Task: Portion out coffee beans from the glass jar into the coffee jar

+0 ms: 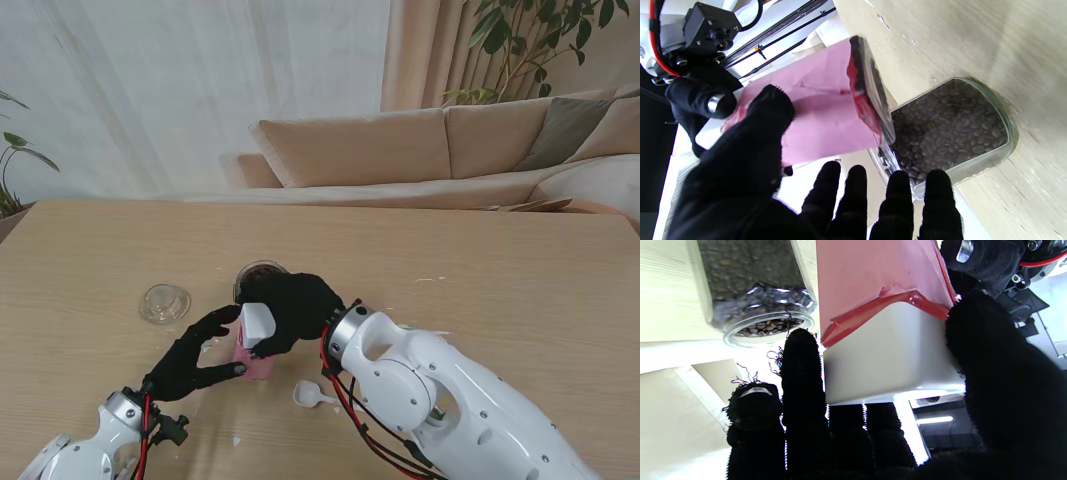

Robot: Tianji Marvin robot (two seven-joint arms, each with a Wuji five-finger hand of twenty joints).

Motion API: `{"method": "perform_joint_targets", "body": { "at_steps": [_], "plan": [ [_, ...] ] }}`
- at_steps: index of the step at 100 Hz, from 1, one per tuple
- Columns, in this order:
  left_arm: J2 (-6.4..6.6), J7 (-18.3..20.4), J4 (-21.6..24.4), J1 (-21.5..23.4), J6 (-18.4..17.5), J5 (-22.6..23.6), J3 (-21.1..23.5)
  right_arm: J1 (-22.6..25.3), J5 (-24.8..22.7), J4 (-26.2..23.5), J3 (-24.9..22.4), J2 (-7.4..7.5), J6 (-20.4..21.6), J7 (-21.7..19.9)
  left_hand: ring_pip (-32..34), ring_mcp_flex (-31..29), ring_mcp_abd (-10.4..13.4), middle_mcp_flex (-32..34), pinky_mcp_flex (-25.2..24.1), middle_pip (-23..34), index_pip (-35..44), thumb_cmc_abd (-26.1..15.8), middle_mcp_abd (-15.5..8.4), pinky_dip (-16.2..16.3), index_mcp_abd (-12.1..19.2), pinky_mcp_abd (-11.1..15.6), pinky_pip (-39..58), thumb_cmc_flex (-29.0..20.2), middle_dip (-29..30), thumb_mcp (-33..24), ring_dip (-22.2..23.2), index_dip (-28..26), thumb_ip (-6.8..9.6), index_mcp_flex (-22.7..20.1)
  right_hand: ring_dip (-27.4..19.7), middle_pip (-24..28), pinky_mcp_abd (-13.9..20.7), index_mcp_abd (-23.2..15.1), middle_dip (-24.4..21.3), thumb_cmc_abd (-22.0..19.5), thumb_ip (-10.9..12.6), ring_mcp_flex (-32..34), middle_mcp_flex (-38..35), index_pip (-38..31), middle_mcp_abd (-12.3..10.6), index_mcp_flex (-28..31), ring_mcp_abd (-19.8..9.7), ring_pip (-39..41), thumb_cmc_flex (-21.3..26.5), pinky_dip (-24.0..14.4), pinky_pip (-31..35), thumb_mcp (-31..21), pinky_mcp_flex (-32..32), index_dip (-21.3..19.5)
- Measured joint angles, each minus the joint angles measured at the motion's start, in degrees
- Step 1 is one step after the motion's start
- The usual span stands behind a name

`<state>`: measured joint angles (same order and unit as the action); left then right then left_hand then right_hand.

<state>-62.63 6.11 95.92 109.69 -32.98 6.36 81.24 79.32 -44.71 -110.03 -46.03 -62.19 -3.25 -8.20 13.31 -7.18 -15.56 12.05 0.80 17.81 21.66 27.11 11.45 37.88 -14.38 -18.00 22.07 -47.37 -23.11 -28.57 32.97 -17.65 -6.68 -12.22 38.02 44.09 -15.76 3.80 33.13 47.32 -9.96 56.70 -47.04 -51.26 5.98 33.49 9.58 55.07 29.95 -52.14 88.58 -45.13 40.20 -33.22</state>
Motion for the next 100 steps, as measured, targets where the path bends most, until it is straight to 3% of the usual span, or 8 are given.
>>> {"method": "perform_joint_targets", "body": {
  "at_steps": [3, 10, 35, 44, 59, 82, 100],
  "plan": [
    [0.02, 0.0, 0.0, 0.0, -0.1, 0.0, 0.0, 0.7, -0.6, -0.5, -0.7, 0.13, 0.0, -0.4, -0.2, 0.0, 0.0, 0.0, 0.3, 0.0, 0.0, -0.1, 0.0, 1.1, 0.0, 0.0, -1.3, 0.0, 0.0, -0.9, 0.0, 0.1, 0.59, 0.0, 0.0, 0.0, 0.0, 0.0, 0.0, 0.0, 0.0, 0.0, 0.0, 0.0, 0.0, 0.0, 0.0, 0.0, 0.0, 0.0, 0.0, 0.0, 0.1, 0.0],
    [0.05, 0.0, -0.1, 0.0, -0.1, 0.0, 0.1, 3.0, -2.8, -2.1, -3.0, 0.39, -0.1, -1.7, -0.9, 0.0, 0.1, 0.0, 0.4, -0.1, 0.0, -0.1, -0.2, 1.8, 0.2, 0.0, -3.2, 0.0, 0.0, -1.1, 0.0, 0.2, 0.6, 0.0, 0.0, -0.2, 0.0, 0.0, 0.0, 0.2, -1.0, 0.0, -0.6, 0.0, 0.1, 0.5, 0.0, 0.0, 0.0, 0.0, 0.0, 0.0, 0.5, 0.1],
    [0.1, 0.1, -0.1, 0.0, 0.2, 0.5, 0.6, 15.5, -12.1, -9.9, -14.8, 1.26, -0.6, -4.9, -3.7, 0.0, 1.3, 0.0, -0.8, -0.5, -2.1, -3.0, -0.6, 4.7, 1.3, 0.1, -7.3, 0.0, 0.0, -0.9, 0.0, 1.5, 0.6, -0.2, 0.0, -0.3, 0.0, 0.0, 0.0, 0.5, -1.0, 0.0, -1.2, 0.0, 0.2, 0.9, -0.3, 0.1, 0.0, 0.0, 0.1, 0.1, 0.5, 0.3],
    [0.11, 0.0, -0.1, 0.0, 0.3, 0.9, 0.7, 20.5, -13.3, -12.5, -19.8, 1.39, -1.3, -5.9, -4.2, 0.0, 1.5, 0.0, -1.1, -0.5, -2.7, -3.0, -0.6, 4.8, 1.8, 0.2, -7.8, 0.0, 0.0, -0.5, 0.0, 1.6, 0.6, -0.2, 0.0, -0.3, 0.0, 0.0, 0.0, 0.5, -1.0, 0.0, -1.2, 0.0, 0.2, 0.9, -0.4, 0.1, 0.0, 0.0, 0.6, 0.1, 0.5, 0.3],
    [0.11, -0.3, 0.0, 0.1, 0.2, 1.1, 0.7, 28.4, -19.6, -15.5, -27.8, 1.4, -2.1, -5.9, -5.0, 0.0, 1.6, 0.0, -1.2, -0.5, -2.7, -3.0, -0.6, 4.8, 1.9, 0.2, -8.0, 0.0, 0.0, -0.5, 0.0, 1.6, 0.6, -0.2, 0.0, -0.3, 0.0, 0.0, 0.0, 0.5, -1.0, 0.0, -1.2, 0.0, 0.2, 0.9, -0.4, 0.1, 0.0, 0.0, 0.6, 0.1, 0.5, 0.3],
    [0.17, -0.5, 0.5, 0.5, 0.3, 2.2, 0.5, 36.1, -20.4, -16.2, -38.2, 1.06, -5.6, -5.2, -5.8, -0.2, 2.2, 0.0, -1.5, -0.5, -2.7, -3.0, -0.7, 4.8, 1.9, 0.2, -8.5, 0.0, 0.0, -0.5, 0.0, 1.6, 0.61, -0.3, 0.1, -0.3, 0.2, 0.0, 0.0, 0.5, -1.0, 0.0, -1.2, 0.0, 0.2, 0.9, -0.4, 0.1, 0.0, 0.0, 0.6, 0.1, 0.6, 0.3],
    [0.17, -0.9, 0.6, 0.3, 1.0, 2.9, -0.1, 38.2, -19.2, -13.3, -42.8, 0.77, -9.9, -3.2, -6.4, -0.2, 2.2, 0.0, -1.7, -0.5, -2.8, -3.0, -1.1, 4.9, 2.2, 0.2, -8.7, 0.0, 0.0, -0.5, 0.0, 1.6, 0.61, -2.3, 0.1, -0.3, 0.2, 0.0, 0.0, 0.5, -1.0, 0.0, -1.2, 0.0, 0.2, 0.9, -0.4, 0.1, 0.0, 0.0, 0.7, 0.1, 0.6, 0.3]
  ]
}}
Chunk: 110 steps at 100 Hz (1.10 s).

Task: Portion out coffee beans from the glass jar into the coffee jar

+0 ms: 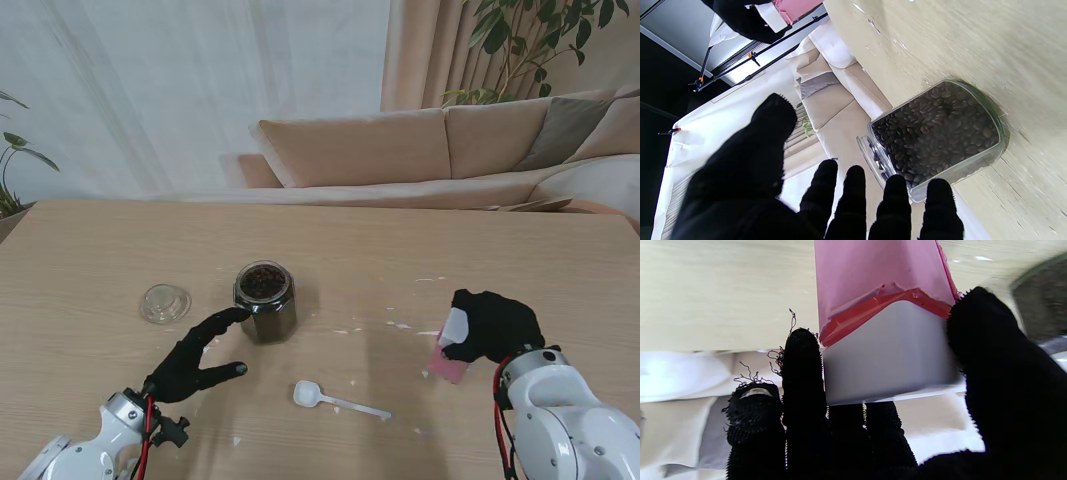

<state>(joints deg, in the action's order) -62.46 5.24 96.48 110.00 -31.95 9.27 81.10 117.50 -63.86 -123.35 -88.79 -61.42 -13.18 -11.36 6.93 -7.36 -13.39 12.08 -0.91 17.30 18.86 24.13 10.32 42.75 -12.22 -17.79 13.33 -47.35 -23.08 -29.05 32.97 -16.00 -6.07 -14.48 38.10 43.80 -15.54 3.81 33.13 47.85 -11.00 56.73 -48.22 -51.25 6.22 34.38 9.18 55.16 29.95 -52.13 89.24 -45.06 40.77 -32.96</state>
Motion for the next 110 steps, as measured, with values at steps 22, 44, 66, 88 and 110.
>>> {"method": "perform_joint_targets", "body": {
  "at_steps": [22, 44, 66, 88, 110],
  "plan": [
    [-0.03, -0.3, 0.0, -0.4, 0.7, 0.6, -0.7, -0.5, 0.0, 5.0, -1.6, 0.08, -3.2, -1.3, 0.0, 0.0, 0.0, 0.0, 0.0, 0.0, 0.0, 0.0, 0.0, 0.6, 0.0, 0.0, -0.1, 0.0, 0.0, 0.0, 0.0, 0.0, 0.01, 0.0, 0.0, 0.0, 0.0, 0.0, 0.0, 0.0, 0.0, 0.0, 0.0, 0.0, 0.0, 0.0, 0.0, 0.0, 0.0, 0.0, 0.0, 0.0, 0.0, 0.0],
    [-0.08, -0.5, 0.0, -0.5, 1.0, 0.7, -0.8, -1.2, -0.2, 7.9, -0.8, 0.15, -5.3, 0.9, -0.1, 0.0, 0.0, 0.6, 0.0, 0.0, 0.0, 0.0, 0.0, 0.6, 0.0, 0.0, -0.1, 0.0, 0.0, 0.0, 0.0, 0.0, 0.56, 0.0, 0.0, 0.0, 0.3, 0.0, 0.2, 0.0, 0.0, -0.2, 0.0, 0.0, 0.0, 0.0, 0.0, -0.4, 0.0, 0.0, 0.0, 0.0, -1.0, -0.1],
    [-0.09, -0.4, 0.1, -0.5, 1.0, 0.6, -0.9, -0.9, -2.0, 6.9, -0.6, 0.24, -6.5, -3.0, -0.1, 0.0, 0.1, 0.6, 0.0, 0.0, 0.0, 0.0, 0.0, 0.6, 0.0, 0.0, -0.1, 0.0, 0.0, 0.0, 0.0, 0.0, 0.56, 0.0, -2.5, -4.0, -0.3, -0.1, -6.7, -9.2, 6.1, -12.2, 10.5, 17.0, -1.8, -4.7, 1.6, -13.4, -4.2, -2.9, -1.7, -2.0, -11.4, -3.3],
    [-0.11, -0.5, 0.1, -0.5, 0.9, 0.5, -0.8, -0.3, -2.4, 6.0, -0.5, 0.34, -7.5, -4.4, -0.1, 0.0, 0.1, 0.6, 0.0, 0.0, 0.0, 0.0, -0.1, 0.7, 0.0, 0.0, -0.1, 0.0, 0.0, 0.0, 0.1, 0.0, 0.56, 0.0, -9.3, -11.4, -5.3, 1.0, -14.5, -13.8, 6.2, -24.3, 21.6, 30.8, 2.3, -9.3, 5.6, -27.5, -7.7, -2.1, -16.1, 2.3, -24.9, 5.4],
    [-0.11, -0.4, 0.1, -0.5, 1.0, 0.5, -0.8, 0.7, -2.4, 4.6, -0.9, 0.35, -8.3, -5.8, -0.1, 0.0, 0.1, 0.6, 0.0, 0.0, 0.0, 0.0, -0.1, 0.7, 0.0, 0.0, -0.1, 0.0, 0.0, 0.0, 0.1, 0.0, 0.56, 0.0, -16.4, -18.1, -8.1, 2.4, -18.2, -14.8, 6.6, -31.9, 26.7, 38.3, 4.0, -12.4, 7.2, -36.7, -10.6, 5.9, -30.3, 7.8, -32.9, 10.8]
  ]
}}
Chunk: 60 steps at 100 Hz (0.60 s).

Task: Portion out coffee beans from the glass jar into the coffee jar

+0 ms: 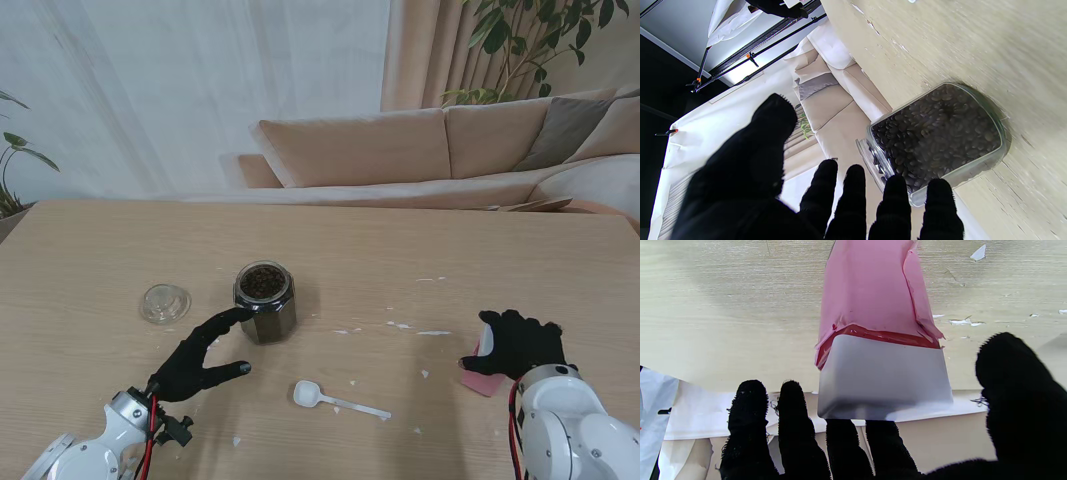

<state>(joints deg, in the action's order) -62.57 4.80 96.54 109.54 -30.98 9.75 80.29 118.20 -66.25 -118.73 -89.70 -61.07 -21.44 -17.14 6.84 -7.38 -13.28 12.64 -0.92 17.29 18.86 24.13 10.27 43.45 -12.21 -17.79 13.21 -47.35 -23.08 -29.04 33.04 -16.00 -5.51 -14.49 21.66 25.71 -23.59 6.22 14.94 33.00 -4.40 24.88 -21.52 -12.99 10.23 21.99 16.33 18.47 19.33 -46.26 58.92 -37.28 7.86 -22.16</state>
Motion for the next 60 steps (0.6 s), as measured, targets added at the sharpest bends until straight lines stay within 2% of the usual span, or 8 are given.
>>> {"method": "perform_joint_targets", "body": {
  "at_steps": [14, 22, 27, 32, 36, 51, 59, 60],
  "plan": [
    [0.0, 0.0, 0.0, 0.0, 0.0, 0.1, 0.0, 0.9, 0.2, -1.5, -0.6, -0.08, -0.3, 0.0, 0.0, 0.0, 0.0, 0.0, 0.0, 0.0, 0.0, 0.0, 0.0, 0.0, 0.0, 0.0, 0.0, 0.0, 0.0, 0.0, 0.0, 0.0, 0.0, 0.0, -1.4, -0.9, -0.1, 0.0, -0.4, -1.5, 0.0, -2.5, 2.0, 0.8, 0.0, -0.6, 0.1, -2.0, 0.0, 2.4, -3.4, 0.0, -2.1, 0.6],
    [-0.01, -0.1, 0.0, 0.0, 0.0, 0.1, 0.0, 1.6, 0.6, -2.6, -1.1, -0.2, -0.3, 0.5, 0.0, 0.0, 0.0, 0.0, 0.0, 0.0, 0.0, 0.0, 0.0, 0.0, 0.0, 0.0, 0.0, 0.0, 0.0, 0.0, 0.0, 0.0, 0.0, 0.0, -1.4, -0.6, 0.0, 0.0, -0.4, -6.0, 0.1, -3.2, 2.8, 0.8, -1.0, -2.1, 0.1, -2.6, 0.1, 3.1, -4.0, 2.4, -2.9, 0.6],
    [-0.01, -0.1, 0.0, 0.0, 0.1, 0.2, 0.0, 1.9, 2.3, -3.4, -1.3, -0.26, -0.1, 1.3, 0.0, 0.0, 0.0, 0.0, 0.0, 0.0, 0.0, 0.0, 0.0, 0.0, 0.0, 0.0, 0.0, 0.0, 0.0, 0.0, 0.0, 0.0, 0.0, 0.0, -1.4, 0.0, 0.9, 0.0, -0.5, -7.5, 0.2, -4.4, 3.6, 0.8, -2.6, -3.4, -0.8, -2.3, 1.5, 3.6, -4.8, 3.6, -4.1, 0.6],
    [-0.02, -0.2, 0.0, 0.0, 0.1, 0.3, 0.0, 2.3, 3.7, -4.3, -1.5, -0.3, 0.4, 1.8, 0.0, 0.0, 0.0, 0.0, 0.0, 0.0, 0.0, 0.0, 0.0, 0.0, 0.0, 0.0, 0.0, 0.0, 0.0, 0.0, 0.0, 0.0, 0.0, 0.0, -1.4, 0.6, 1.4, -2.0, -0.4, -9.7, 1.1, -4.9, 4.8, 0.7, -3.1, -3.5, -2.3, -2.5, 2.3, 3.7, -5.2, 4.9, -4.8, -0.2],
    [-0.03, -0.3, 0.0, 0.0, 0.2, 0.3, 0.0, 2.5, 3.7, -5.0, -1.5, -0.33, 1.0, 2.3, 0.0, 0.0, 0.0, 0.0, 0.0, 0.0, 0.0, 0.0, 0.0, 0.0, 0.0, 0.0, -0.1, 0.0, 0.0, 0.0, 0.0, 0.0, 0.0, 0.0, -1.4, 0.7, 2.0, -2.1, -0.4, -11.0, 1.9, -5.2, 4.9, 0.7, -3.3, -3.5, -3.2, -2.6, 4.7, 3.7, -5.4, 5.8, -5.0, -0.8],
    [-0.04, -0.3, 0.1, 0.1, 0.4, 0.6, 0.0, 2.0, 6.7, -5.6, 1.9, -0.37, 2.1, 10.6, 0.0, 0.0, 0.0, 0.7, -0.1, 0.1, 0.0, 0.0, 0.0, 0.0, 0.0, 0.0, -0.5, 0.0, 0.0, 0.0, 0.0, 0.0, 0.0, 0.0, -1.4, 0.7, 2.1, -2.1, -0.4, -13.4, 2.2, -5.3, 4.9, 0.3, -3.3, -3.5, -3.6, -2.7, 6.2, 3.7, -6.4, 6.8, -6.1, -0.8],
    [-0.05, -0.4, 0.1, 0.1, 0.5, 0.8, 0.0, 0.9, 7.5, -5.8, 4.5, -0.38, 4.1, 11.2, -0.2, 0.0, 0.0, 0.7, -0.2, 0.1, -0.1, -0.8, 0.0, 0.0, 0.0, 0.0, -0.6, 0.0, 0.0, 0.0, 0.0, 0.0, 0.0, 0.0, -1.4, 0.7, 2.1, -2.1, -0.4, -14.5, 2.6, -5.3, 4.9, 0.3, -3.3, -3.5, -4.2, -3.3, 8.5, 4.5, -7.6, 8.1, -6.2, -0.8],
    [-0.05, -0.4, 0.1, 0.1, 0.6, 0.8, 0.0, 0.7, 7.6, -5.8, 4.9, -0.38, 4.3, 11.3, -0.2, 0.0, 0.0, 0.7, -0.3, 0.1, -0.1, -1.1, 0.0, 0.0, 0.0, 0.0, -0.6, 0.0, 0.0, 0.1, 0.0, 0.0, 0.0, 0.0, -1.4, 0.7, 2.1, -2.1, -0.4, -14.7, 3.2, -5.3, 4.9, 0.3, -3.3, -3.5, -4.2, -3.3, 8.5, 4.5, -7.6, 7.9, -6.2, -0.8]
  ]
}}
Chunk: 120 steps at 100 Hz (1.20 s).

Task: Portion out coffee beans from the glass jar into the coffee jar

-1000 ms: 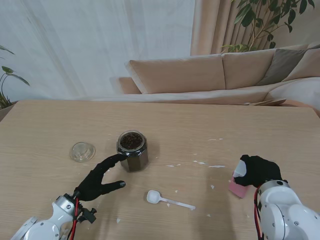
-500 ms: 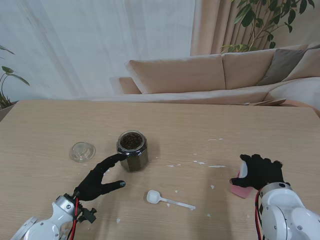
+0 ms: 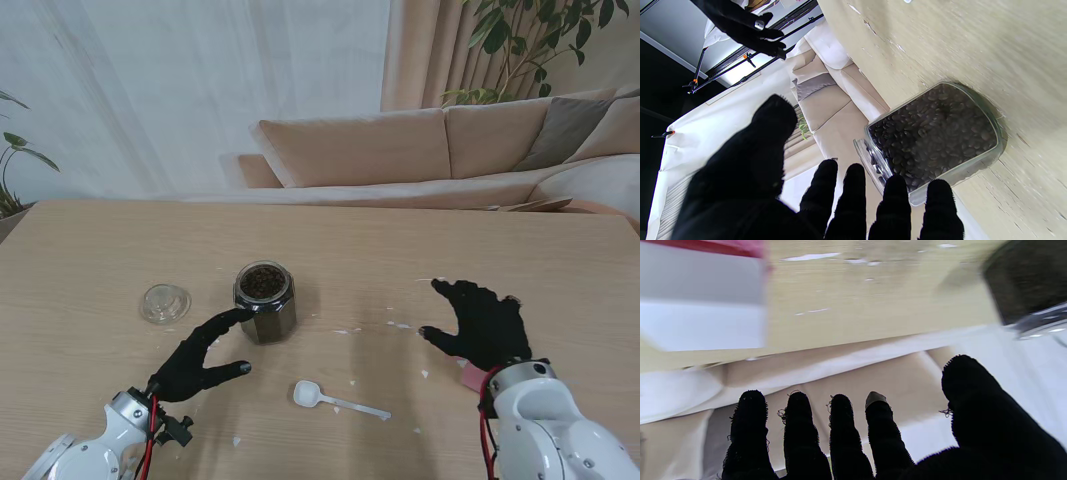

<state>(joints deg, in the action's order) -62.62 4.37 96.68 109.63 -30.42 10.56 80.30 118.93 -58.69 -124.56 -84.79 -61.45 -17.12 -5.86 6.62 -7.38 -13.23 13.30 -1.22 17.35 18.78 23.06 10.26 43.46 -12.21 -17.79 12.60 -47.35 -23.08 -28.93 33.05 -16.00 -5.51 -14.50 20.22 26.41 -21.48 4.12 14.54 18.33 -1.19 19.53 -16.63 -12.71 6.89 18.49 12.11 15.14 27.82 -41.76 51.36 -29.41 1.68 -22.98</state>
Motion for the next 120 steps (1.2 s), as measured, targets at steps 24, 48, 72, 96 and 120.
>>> {"method": "perform_joint_targets", "body": {
  "at_steps": [24, 48, 72, 96, 120],
  "plan": [
    [-0.05, 0.4, 1.2, 0.5, 2.1, -1.1, 0.2, -7.0, 9.9, 4.2, 11.9, -0.36, 2.5, 10.3, -0.7, 0.0, 0.0, 0.0, -1.9, -1.6, -2.0, -2.5, 0.0, 0.0, 0.2, 0.0, -0.9, 0.0, 2.8, 4.6, -0.1, 1.4, 0.02, -1.7, -2.3, -2.2, 2.0, 0.0, -0.7, -1.5, 6.1, -1.4, 0.0, 0.3, 0.0, 0.2, -1.5, -2.9, 3.8, 3.9, -5.6, -0.9, -1.2, 2.2],
    [-0.34, 0.1, 3.4, 0.6, 3.6, 4.3, 3.0, -11.9, 15.0, 11.9, 21.7, -2.01, 5.4, 20.0, -0.7, 0.1, 0.0, 0.0, -2.1, -1.7, -2.6, -2.6, 0.0, -0.1, 0.5, 0.6, -1.3, 0.0, 2.9, 5.7, -0.1, 1.5, 0.68, -1.7, -2.9, -3.6, 2.7, -0.5, -1.4, -1.5, 6.1, -1.4, 0.0, 0.4, -0.2, 0.2, -2.1, -2.9, 3.8, 5.7, -7.8, -2.3, -2.2, 3.5],
    [-0.41, -1.5, 3.9, -2.5, 7.8, 12.2, 5.4, -13.3, 18.1, 16.8, 26.2, -3.92, 7.3, 24.7, -0.7, 0.1, 0.1, 0.0, -2.1, -1.7, -2.6, -2.6, 0.0, -0.1, 1.1, 0.7, -1.3, 0.0, 2.9, 5.7, -0.1, 1.5, 0.68, -1.7, -2.9, -3.6, 2.7, -2.0, -1.4, -1.4, 6.1, -1.4, 0.0, -1.1, -1.3, 0.3, -2.1, -2.9, 4.0, 5.9, -8.3, -1.6, -2.5, 3.5],
    [-0.28, -2.8, 1.4, -8.6, 13.0, 18.8, 5.8, -13.6, 23.9, 20.4, 28.7, -5.6, 11.3, 30.1, -0.7, 0.1, 0.6, 0.0, -2.0, -1.7, -2.6, -2.6, 0.0, -0.1, 1.9, 1.3, -1.3, 0.0, 2.9, 6.3, -0.1, 1.4, 1.18, -1.7, -3.0, -3.7, 3.5, -4.5, -1.4, -2.3, 6.1, -3.7, 1.2, -1.6, -2.9, -0.6, -3.0, -4.3, 5.1, 7.0, -11.0, -1.9, -3.8, 3.5],
    [0.27, -3.7, -3.5, -15.1, 21.2, 26.7, 3.3, -13.3, 24.5, 21.8, 29.4, -6.57, 13.4, 32.6, -0.6, 0.0, 0.7, 0.0, -0.5, -1.5, -2.4, -3.2, -0.9, 0.0, 2.5, 1.4, -0.2, 0.0, 2.0, 6.4, -0.1, 0.4, 1.24, -1.7, -4.3, -3.8, 4.3, -4.9, -1.4, -2.3, 7.6, -4.3, 1.5, -2.8, -3.8, -1.5, -3.8, -4.9, 5.5, 7.8, -12.7, -3.6, -4.2, 3.5]
  ]
}}
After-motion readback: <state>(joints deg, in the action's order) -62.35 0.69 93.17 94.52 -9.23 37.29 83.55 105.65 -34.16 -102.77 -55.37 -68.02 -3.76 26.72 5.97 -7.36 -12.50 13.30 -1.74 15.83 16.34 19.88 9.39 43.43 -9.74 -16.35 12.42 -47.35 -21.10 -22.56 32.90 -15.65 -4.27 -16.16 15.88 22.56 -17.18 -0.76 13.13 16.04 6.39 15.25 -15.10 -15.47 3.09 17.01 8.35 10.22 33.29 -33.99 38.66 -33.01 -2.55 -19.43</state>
